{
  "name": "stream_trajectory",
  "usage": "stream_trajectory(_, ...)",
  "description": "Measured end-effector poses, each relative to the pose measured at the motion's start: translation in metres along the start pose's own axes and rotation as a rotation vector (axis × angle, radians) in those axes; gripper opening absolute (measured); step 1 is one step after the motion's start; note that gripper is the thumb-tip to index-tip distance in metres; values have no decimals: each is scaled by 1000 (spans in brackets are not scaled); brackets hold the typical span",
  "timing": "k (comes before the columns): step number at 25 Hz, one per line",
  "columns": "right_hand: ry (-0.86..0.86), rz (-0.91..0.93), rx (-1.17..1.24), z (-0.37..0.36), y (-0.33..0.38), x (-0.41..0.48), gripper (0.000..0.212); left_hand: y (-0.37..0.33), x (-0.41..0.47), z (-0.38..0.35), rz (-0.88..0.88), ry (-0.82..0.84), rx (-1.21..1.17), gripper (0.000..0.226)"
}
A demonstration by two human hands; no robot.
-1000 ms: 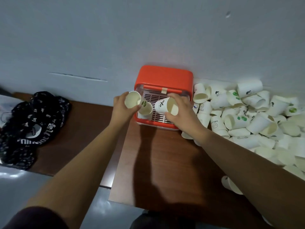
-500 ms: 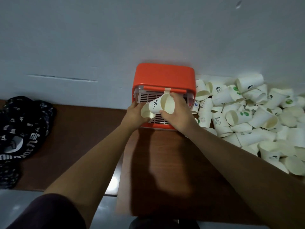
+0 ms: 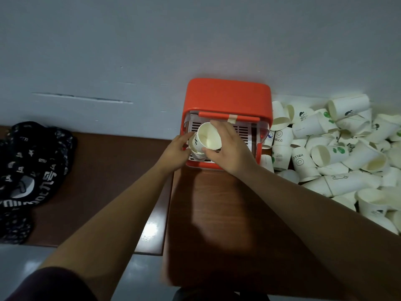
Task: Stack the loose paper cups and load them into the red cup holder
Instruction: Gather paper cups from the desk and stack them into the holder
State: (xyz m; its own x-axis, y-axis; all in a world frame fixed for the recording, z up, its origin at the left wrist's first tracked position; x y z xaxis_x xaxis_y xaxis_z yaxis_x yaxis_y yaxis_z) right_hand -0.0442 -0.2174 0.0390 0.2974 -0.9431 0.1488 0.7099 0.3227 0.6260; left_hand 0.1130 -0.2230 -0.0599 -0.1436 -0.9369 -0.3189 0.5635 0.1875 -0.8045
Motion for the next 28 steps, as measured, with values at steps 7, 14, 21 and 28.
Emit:
stream_trajectory(7,381,-170,5,-52,-33,2,75,7,-15,-1,73,19,-272,57)
stream_trajectory(14,323,-332,181,-65,-41,1,71,3,-21,6,21,-74,-78,65)
stream_trajectory(21,261,-380,126,-26,-59,-37,59,-17,-51,17,79,-252,30,48)
stream_trajectory(28,77,-378,-63,96,-153,-154,39,-85,-88,-82,-63,-118,138,10)
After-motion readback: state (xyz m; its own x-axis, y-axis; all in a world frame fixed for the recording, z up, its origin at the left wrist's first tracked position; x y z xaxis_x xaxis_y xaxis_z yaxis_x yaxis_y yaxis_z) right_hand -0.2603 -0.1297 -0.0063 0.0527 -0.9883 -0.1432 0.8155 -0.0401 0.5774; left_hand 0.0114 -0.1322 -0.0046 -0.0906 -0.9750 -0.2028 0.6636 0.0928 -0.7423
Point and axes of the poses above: each hand's wrist, its own x-axis towards the middle knuckle, its own z-axis out of the back of the hand, y = z × x, the point moved 9 cm from there along x, towards the middle knuckle
